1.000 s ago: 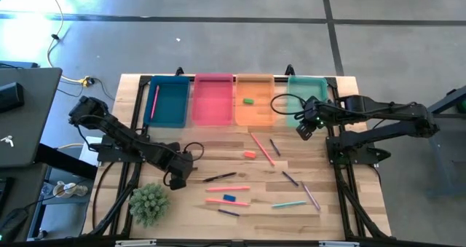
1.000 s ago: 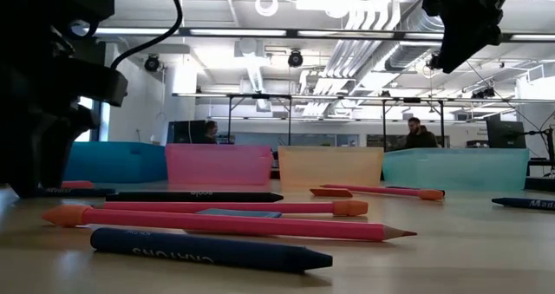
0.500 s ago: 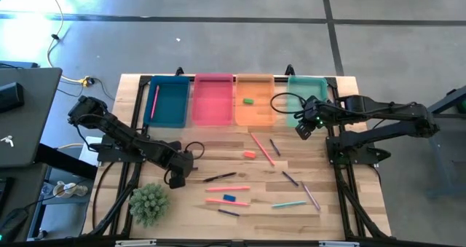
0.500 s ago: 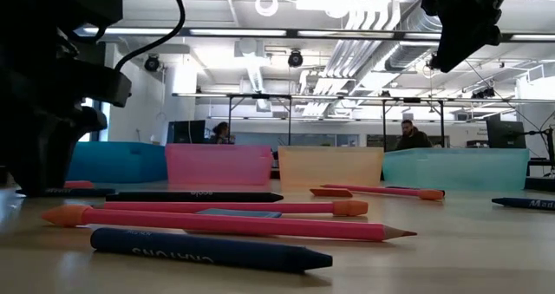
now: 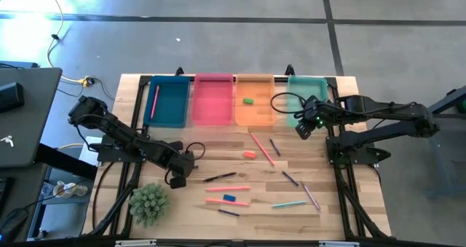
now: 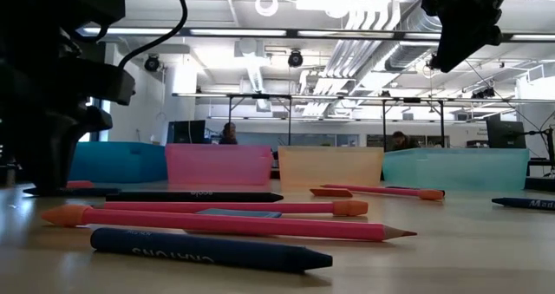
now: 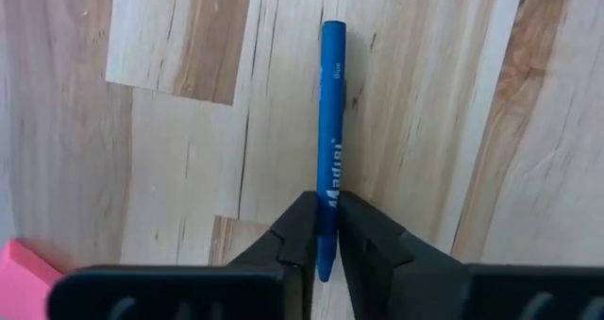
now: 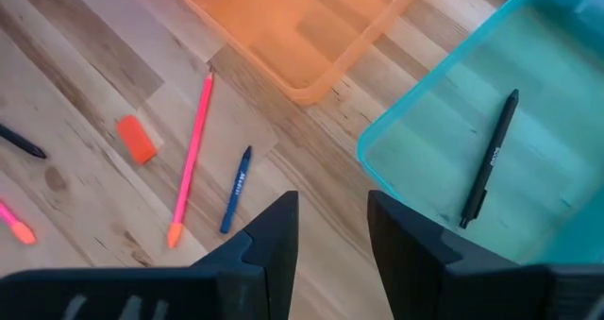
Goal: Sort crayons/erasers/pens/pencils in bins
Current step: Put the left blue crayon into the pink bin
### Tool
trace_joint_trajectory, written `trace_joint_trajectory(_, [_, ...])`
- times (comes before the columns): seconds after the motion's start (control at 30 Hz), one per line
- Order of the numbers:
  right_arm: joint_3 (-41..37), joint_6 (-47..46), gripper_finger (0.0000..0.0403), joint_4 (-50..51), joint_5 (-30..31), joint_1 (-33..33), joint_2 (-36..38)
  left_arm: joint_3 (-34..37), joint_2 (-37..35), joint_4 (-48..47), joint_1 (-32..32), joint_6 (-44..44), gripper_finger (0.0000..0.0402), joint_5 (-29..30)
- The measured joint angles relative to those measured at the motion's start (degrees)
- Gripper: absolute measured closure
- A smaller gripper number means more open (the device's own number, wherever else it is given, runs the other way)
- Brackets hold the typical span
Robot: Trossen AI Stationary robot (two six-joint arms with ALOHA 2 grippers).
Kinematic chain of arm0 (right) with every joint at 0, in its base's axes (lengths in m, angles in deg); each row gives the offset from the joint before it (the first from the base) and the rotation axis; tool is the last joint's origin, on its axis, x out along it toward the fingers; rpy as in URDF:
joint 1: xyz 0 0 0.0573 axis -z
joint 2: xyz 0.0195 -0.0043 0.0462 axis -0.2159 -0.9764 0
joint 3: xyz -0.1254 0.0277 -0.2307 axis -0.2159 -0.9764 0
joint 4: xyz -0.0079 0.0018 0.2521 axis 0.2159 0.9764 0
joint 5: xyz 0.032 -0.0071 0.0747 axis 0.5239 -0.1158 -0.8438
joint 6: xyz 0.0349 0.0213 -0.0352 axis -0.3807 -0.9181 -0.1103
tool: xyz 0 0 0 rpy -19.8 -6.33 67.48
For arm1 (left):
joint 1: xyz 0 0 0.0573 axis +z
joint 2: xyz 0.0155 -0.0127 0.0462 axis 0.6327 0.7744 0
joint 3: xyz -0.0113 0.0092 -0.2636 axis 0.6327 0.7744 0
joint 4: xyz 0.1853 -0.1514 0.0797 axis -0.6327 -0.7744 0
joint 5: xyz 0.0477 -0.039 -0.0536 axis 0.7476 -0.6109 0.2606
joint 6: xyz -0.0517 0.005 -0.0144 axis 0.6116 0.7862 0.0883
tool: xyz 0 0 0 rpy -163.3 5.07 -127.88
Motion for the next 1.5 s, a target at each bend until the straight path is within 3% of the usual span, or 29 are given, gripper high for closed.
trace_joint_trajectory(0.13, [0.0,-0.8,0.0281,0.0,0.0,0.0,0.0,0.0,0.0,0.0,0.0,0.8,0.0396,0.0])
trace_joint_trajectory(0.47, [0.0,0.9,0.0281,0.0,0.0,0.0,0.0,0.1,-0.6,1.5,0.1,6.8,0.0397,-1.1])
trace_joint_trajectory(0.73, [0.0,3.4,0.0281,0.0,0.0,0.0,0.0,0.1,-4.9,9.5,3.6,10.0,0.0398,-1.7])
trace_joint_trajectory(1.27, [0.0,8.1,0.0281,-4.1,0.7,0.0,0.0,0.0,-9.2,39.8,27.2,7.7,0.0398,3.5])
trace_joint_trajectory(1.5, [0.0,12.1,0.0281,-12.2,3.1,0.0,0.0,-0.4,-9.2,44.3,38.6,6.9,0.0398,7.4])
